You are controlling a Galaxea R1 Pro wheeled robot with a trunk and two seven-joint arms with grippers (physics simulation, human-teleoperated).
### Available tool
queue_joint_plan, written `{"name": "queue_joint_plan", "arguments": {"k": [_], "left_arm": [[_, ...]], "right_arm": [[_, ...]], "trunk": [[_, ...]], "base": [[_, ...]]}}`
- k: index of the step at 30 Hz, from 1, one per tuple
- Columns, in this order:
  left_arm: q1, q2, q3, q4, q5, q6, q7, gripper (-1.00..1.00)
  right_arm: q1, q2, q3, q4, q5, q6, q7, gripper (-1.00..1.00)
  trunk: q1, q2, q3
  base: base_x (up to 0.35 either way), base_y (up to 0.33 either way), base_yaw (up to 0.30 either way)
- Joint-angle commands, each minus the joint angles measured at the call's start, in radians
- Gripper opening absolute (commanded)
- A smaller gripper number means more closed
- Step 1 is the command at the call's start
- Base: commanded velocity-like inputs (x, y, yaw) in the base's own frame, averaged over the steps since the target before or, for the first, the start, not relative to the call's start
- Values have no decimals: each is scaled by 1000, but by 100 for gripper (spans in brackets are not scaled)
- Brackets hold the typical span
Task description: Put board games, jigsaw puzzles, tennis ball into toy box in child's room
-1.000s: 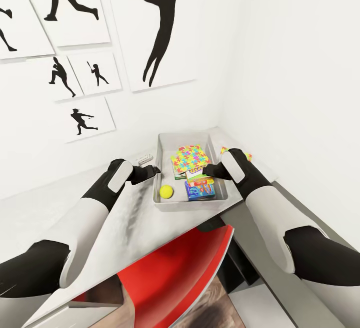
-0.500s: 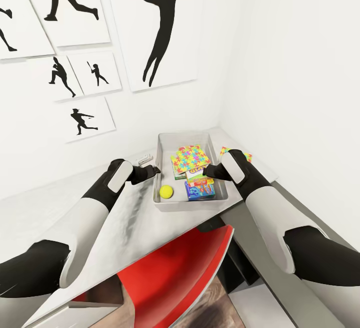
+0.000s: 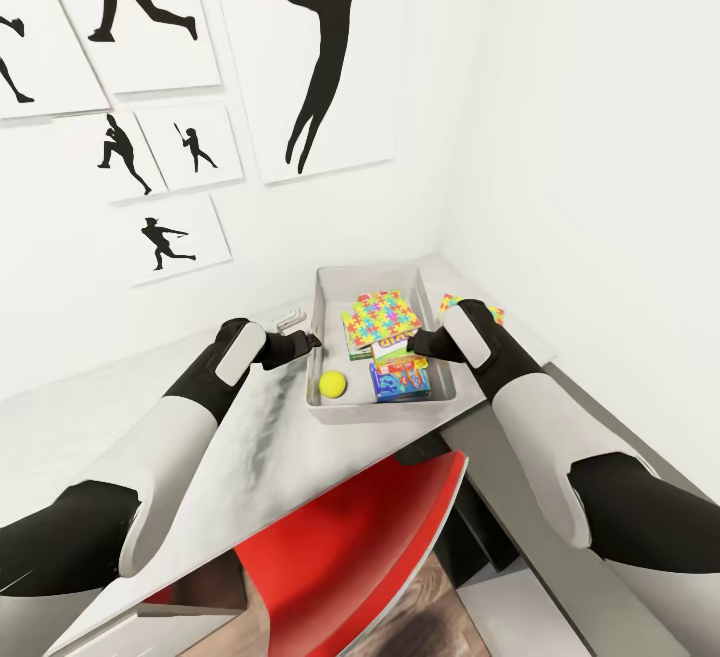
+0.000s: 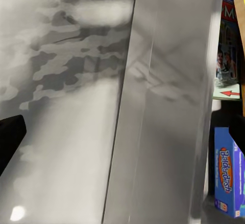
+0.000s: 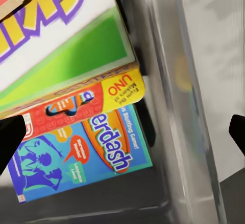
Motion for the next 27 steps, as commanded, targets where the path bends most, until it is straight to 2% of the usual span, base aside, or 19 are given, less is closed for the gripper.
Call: {"name": "queue_joint_plan", "arguments": {"k": [1,27], "left_arm": [[-1,0,-3,-1,11,1,10,100],[-1,0,-3,-1,11,1,9,100]], "right_arm": [[-1,-1,4,-1,-11,1,-10,100],[0,-9,5,31,-13,-21,-8,100]], "trunk": [[1,-2,-2],[1,-2,-2]], "base": [[0,0,0],[0,0,0]]}}
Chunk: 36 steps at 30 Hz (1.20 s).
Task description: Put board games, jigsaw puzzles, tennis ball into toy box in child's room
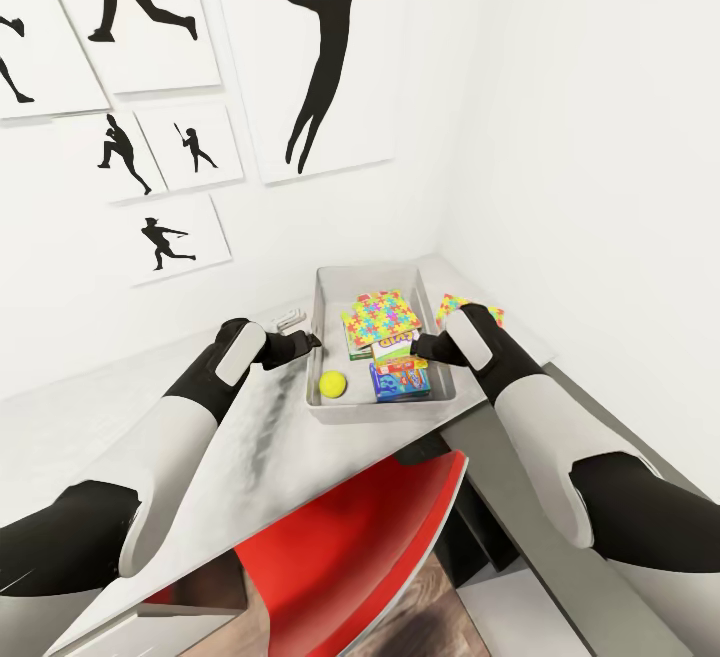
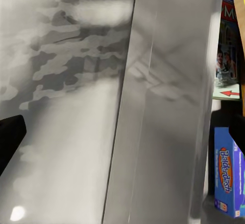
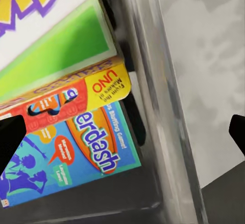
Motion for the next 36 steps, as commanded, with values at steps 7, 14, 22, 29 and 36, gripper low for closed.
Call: {"name": "queue_joint_plan", "arguments": {"k": [7,14,22,29,36], "left_arm": [[-1,0,-3,-1,11,1,10,100],[-1,0,-3,-1,11,1,10,100],[-1,0,-3,-1,6,1,10,-100],[0,-3,-3,-2,-48,0,9,-100],[2,-3,-5,-2,-59,-24,8,-100]], "right_arm": [[-1,-1,5,21,-11,-12,-8,100],[-1,-1,5,35,-11,-26,14,100],[-2,-9,8,42,-8,-36,55,-100],[-1,-12,8,39,-8,-37,63,-100],[0,-13,8,32,-8,-37,64,-100]], "trunk": [[1,-2,-2],[1,-2,-2],[1,-2,-2],[1,-2,-2],[1,-2,-2]], "base": [[0,0,0],[0,0,0],[0,0,0],[0,0,0],[0,0,0]]}}
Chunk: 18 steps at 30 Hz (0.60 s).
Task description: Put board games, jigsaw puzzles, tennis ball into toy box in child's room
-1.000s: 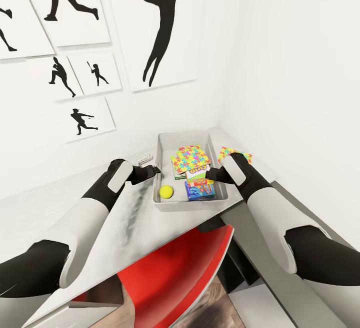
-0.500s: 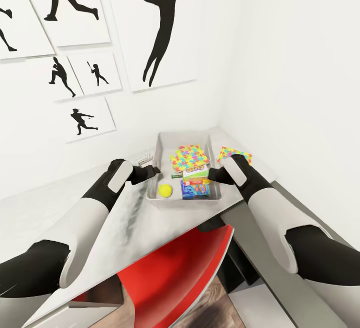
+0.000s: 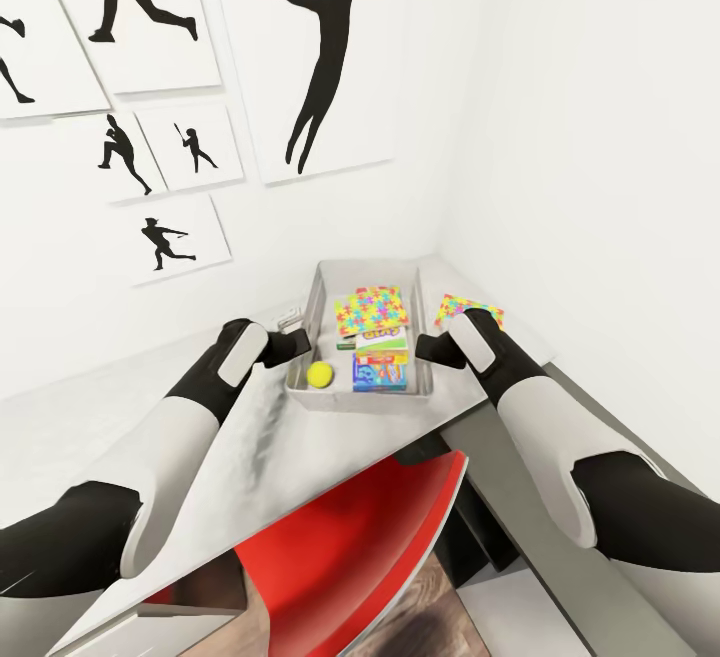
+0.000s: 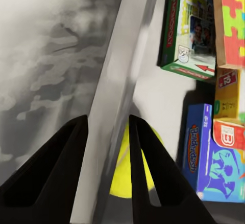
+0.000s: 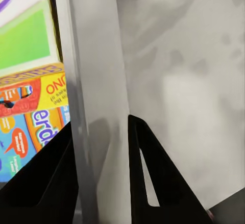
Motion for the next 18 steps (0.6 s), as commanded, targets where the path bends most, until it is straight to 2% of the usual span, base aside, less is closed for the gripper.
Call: {"name": "queue_joint_plan", "arguments": {"k": [1,12,18], "left_arm": [[0,4,-3,-1,-44,13,15,-100],[1,4,-4,-1,-45,8,14,-100],[0,2,-3,-1,-45,8,13,-100]], "right_arm": [[-1,-2,6,-1,26,9,-14,-100],[-1,-2,6,-2,26,9,-14,-100],[-1,-2,6,-2,26,9,-14,-100]], "trunk": [[1,-1,-2],[1,-1,-2],[1,-1,-2]], "base": [[0,0,0],[-9,0,0],[-196,0,0]]}}
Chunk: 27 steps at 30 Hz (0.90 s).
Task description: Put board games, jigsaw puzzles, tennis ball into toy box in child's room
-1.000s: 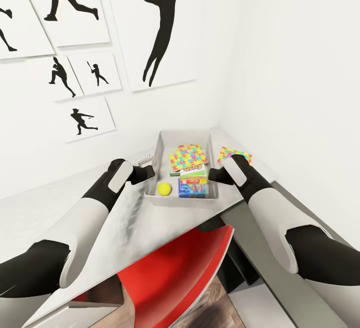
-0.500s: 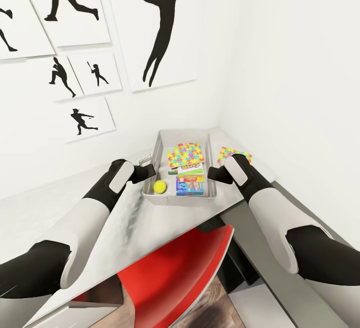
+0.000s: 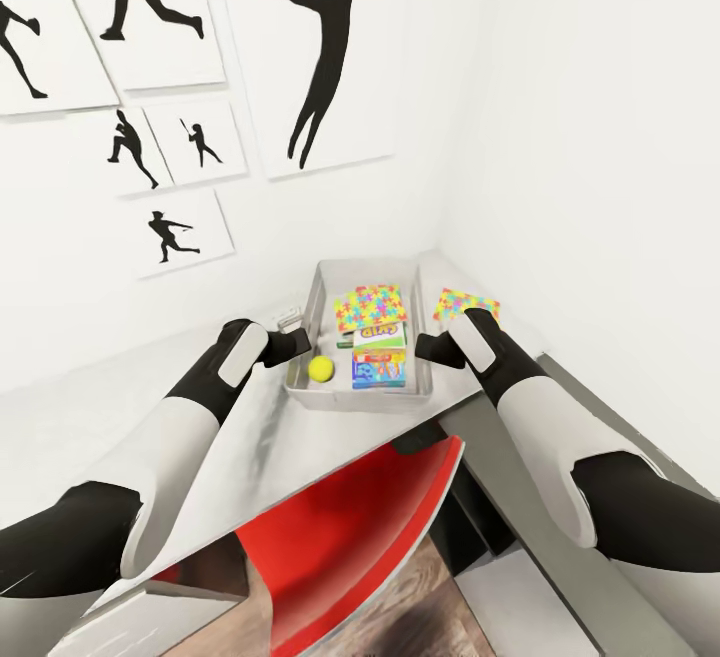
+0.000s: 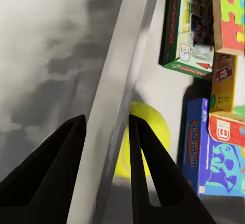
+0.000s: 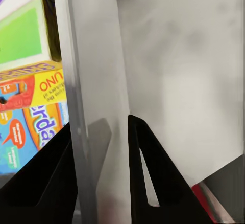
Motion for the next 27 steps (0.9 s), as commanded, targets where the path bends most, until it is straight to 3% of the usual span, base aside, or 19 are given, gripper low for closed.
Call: {"name": "queue_joint_plan", "arguments": {"k": [1,14,27], "left_arm": [[-1,1,-3,-1,-40,14,15,-100],[0,1,-3,-1,-41,14,8,-100],[1,2,-4,-1,-42,14,-5,-100]], "right_arm": [[-1,-2,5,-1,32,12,-13,-100],[-1,-2,5,-1,33,12,-13,-100],[-1,-2,5,-1,34,12,-13,-100]], "trunk": [[0,-2,-2],[0,-2,-2],[0,-2,-2]], "base": [[-123,0,0],[-36,0,8],[-5,0,201]]}}
